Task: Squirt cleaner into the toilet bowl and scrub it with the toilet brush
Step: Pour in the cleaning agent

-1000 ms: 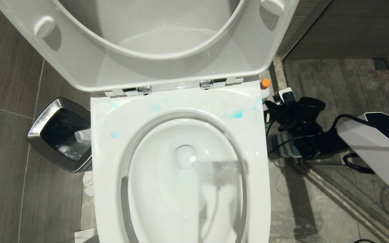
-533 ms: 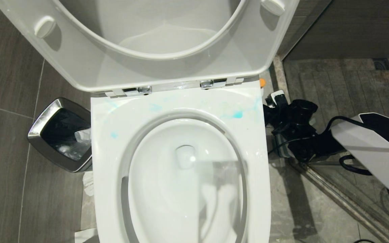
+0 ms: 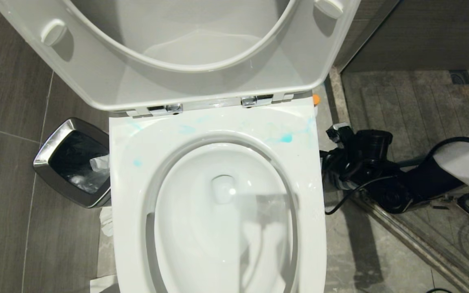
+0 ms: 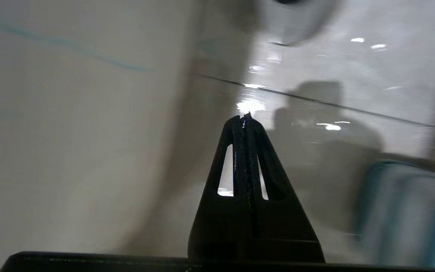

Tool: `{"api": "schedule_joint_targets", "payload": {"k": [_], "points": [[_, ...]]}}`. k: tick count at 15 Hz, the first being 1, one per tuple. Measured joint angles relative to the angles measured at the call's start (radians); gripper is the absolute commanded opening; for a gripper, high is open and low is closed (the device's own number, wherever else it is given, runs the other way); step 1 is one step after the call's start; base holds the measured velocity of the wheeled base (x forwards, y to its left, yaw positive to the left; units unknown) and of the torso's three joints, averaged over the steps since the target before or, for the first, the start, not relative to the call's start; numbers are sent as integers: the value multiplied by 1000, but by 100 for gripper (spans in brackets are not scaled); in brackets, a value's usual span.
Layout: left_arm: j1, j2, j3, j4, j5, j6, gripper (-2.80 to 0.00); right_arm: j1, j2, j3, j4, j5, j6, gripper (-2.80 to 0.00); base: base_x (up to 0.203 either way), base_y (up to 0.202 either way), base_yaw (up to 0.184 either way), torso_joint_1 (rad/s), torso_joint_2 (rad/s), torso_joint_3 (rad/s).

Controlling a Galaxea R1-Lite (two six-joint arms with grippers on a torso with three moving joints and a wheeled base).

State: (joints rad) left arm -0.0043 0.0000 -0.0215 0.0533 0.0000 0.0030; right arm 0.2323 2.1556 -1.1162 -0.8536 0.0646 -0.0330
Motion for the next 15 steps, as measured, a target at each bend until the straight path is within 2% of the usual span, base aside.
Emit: {"api": "schedule_joint_targets", "payload": {"k": [1,4,8,12,13,15], "points": [[-1,0,0,0,0,0,-280,21,-15,9,3,-2,29,-280,0,0,0,0,0,0],[0,0,0,0,0,0,-280,63,8,7,-75,-70,7,-280,0,0,0,0,0,0],[0,0,0,0,0,0,-280,103,81,-7,-197,-233,-109,-280,0,0,0,0,0,0],[-1,0,0,0,0,0,-280,109,159,-5,-329,-301,-160,-280,0,0,0,0,0,0],[0,0,0,0,0,0,-280,109,176,-2,-363,-306,-167,0,0,0,0,0,0,0],[0,0,0,0,0,0,-280,108,200,0,-387,-308,-170,0,0,0,0,0,0,0]]}}
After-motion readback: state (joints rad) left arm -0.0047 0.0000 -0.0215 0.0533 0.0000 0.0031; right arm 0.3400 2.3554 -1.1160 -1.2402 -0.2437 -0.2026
